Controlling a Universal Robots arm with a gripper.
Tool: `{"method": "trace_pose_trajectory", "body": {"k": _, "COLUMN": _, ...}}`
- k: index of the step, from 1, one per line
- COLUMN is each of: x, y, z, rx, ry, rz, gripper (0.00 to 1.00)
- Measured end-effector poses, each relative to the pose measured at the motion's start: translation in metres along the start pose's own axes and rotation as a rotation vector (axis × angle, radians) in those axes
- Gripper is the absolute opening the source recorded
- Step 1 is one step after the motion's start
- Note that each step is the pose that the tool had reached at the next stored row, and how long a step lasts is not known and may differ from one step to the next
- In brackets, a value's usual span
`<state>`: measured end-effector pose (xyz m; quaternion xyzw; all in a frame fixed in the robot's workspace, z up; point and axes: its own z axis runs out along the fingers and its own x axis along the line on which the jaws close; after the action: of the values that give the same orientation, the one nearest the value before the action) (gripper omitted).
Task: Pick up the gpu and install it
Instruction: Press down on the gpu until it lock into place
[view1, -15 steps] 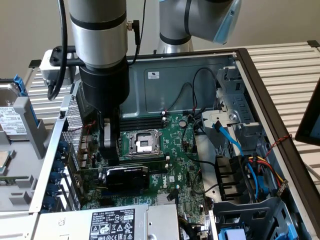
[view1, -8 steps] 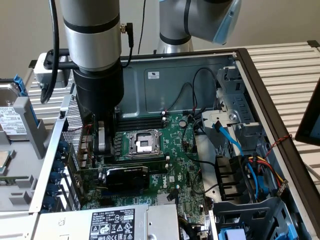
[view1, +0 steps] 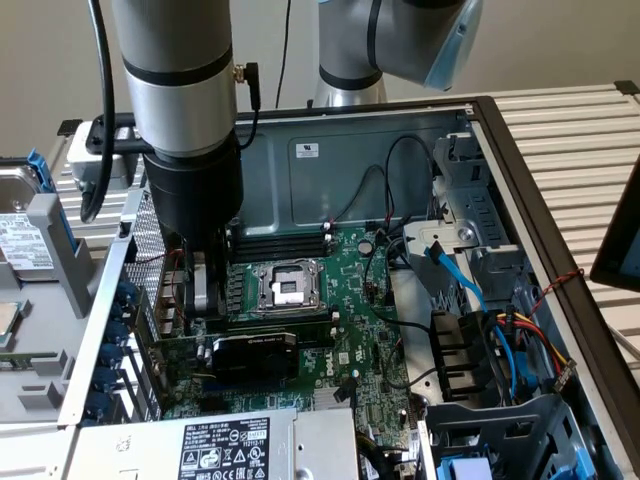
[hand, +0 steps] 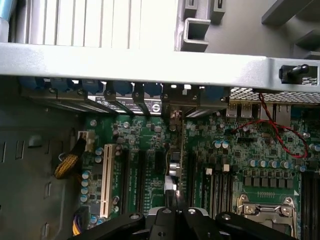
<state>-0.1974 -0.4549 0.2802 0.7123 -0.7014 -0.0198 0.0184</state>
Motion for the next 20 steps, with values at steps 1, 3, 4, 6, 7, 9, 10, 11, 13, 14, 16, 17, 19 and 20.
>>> {"method": "trace_pose_trajectory", "body": {"k": 1, "x": -0.002, "y": 0.0007, "z": 0.0011, "rx": 0.0001, "ry": 0.0001, "rz": 0.000, "gripper": 0.11}}
{"method": "trace_pose_trajectory", "body": {"k": 3, "x": -0.002, "y": 0.0037, "z": 0.0033, "rx": -0.0003, "ry": 0.0002, "rz": 0.000, "gripper": 0.11}}
{"method": "trace_pose_trajectory", "body": {"k": 4, "x": -0.002, "y": 0.0041, "z": 0.0048, "rx": 0.0001, "ry": 0.0000, "rz": 0.000, "gripper": 0.11}}
{"method": "trace_pose_trajectory", "body": {"k": 6, "x": -0.002, "y": 0.0039, "z": 0.0083, "rx": 0.0002, "ry": 0.0000, "rz": 0.000, "gripper": 0.11}}
{"method": "trace_pose_trajectory", "body": {"k": 7, "x": -0.002, "y": 0.0038, "z": 0.0095, "rx": 0.0002, "ry": 0.0000, "rz": 0.000, "gripper": 0.11}}
{"method": "trace_pose_trajectory", "body": {"k": 9, "x": -0.002, "y": 0.0038, "z": 0.0103, "rx": 0.0000, "ry": 0.0002, "rz": 0.000, "gripper": 0.11}}
{"method": "trace_pose_trajectory", "body": {"k": 10, "x": -0.002, "y": 0.0038, "z": 0.0104, "rx": -0.0001, "ry": 0.0004, "rz": 0.000, "gripper": 0.11}}
{"method": "trace_pose_trajectory", "body": {"k": 11, "x": -0.002, "y": 0.0038, "z": 0.0109, "rx": 0.0002, "ry": 0.0000, "rz": 0.000, "gripper": 0.11}}
{"method": "trace_pose_trajectory", "body": {"k": 13, "x": -0.002, "y": 0.0037, "z": 0.0118, "rx": 0.0001, "ry": 0.0002, "rz": 0.000, "gripper": 0.11}}
{"method": "trace_pose_trajectory", "body": {"k": 14, "x": -0.002, "y": 0.0037, "z": 0.0121, "rx": -0.0001, "ry": 0.0005, "rz": 0.000, "gripper": 0.11}}
{"method": "trace_pose_trajectory", "body": {"k": 16, "x": -0.002, "y": 0.0036, "z": 0.0131, "rx": 0.0000, "ry": 0.0004, "rz": 0.000, "gripper": 0.11}}
{"method": "trace_pose_trajectory", "body": {"k": 17, "x": -0.002, "y": 0.0036, "z": 0.0136, "rx": 0.0000, "ry": 0.0003, "rz": 0.000, "gripper": 0.11}}
{"method": "trace_pose_trajectory", "body": {"k": 19, "x": -0.002, "y": 0.0036, "z": 0.0138, "rx": -0.0001, "ry": 0.0002, "rz": 0.000, "gripper": 0.11}}
{"method": "trace_pose_trajectory", "body": {"k": 20, "x": -0.002, "y": 0.0036, "z": 0.0138, "rx": -0.0004, "ry": 0.0001, "rz": 0.000, "gripper": 0.11}}
